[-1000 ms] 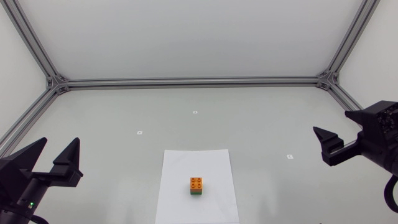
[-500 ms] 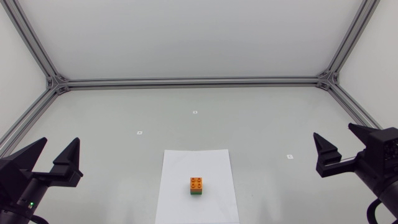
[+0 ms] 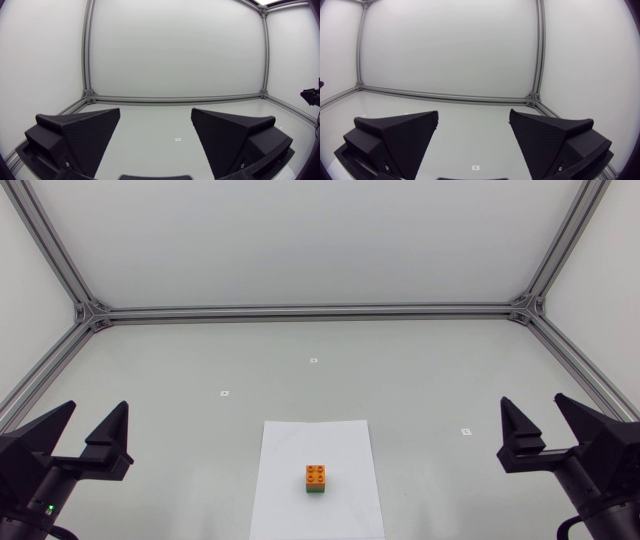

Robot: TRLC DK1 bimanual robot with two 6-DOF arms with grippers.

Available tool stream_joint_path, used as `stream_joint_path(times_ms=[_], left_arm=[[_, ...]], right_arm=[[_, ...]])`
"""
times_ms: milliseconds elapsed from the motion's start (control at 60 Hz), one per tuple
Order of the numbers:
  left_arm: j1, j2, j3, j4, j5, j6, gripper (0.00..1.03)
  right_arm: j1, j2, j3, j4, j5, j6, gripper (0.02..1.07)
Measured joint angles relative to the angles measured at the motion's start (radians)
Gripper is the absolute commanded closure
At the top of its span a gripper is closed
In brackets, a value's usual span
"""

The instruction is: Pick up the orange 2x2 brick with the right arm and stack it on top of the green 2x2 brick in the center

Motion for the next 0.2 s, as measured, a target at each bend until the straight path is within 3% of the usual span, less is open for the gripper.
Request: stream_joint_path(times_ms=[200], left_arm=[[0.0, 0.0, 0.0, 0.0, 0.0, 0.0, 0.04]], right_arm=[[0.0, -0.009, 0.0, 0.002, 0.006, 0.018, 0.06]])
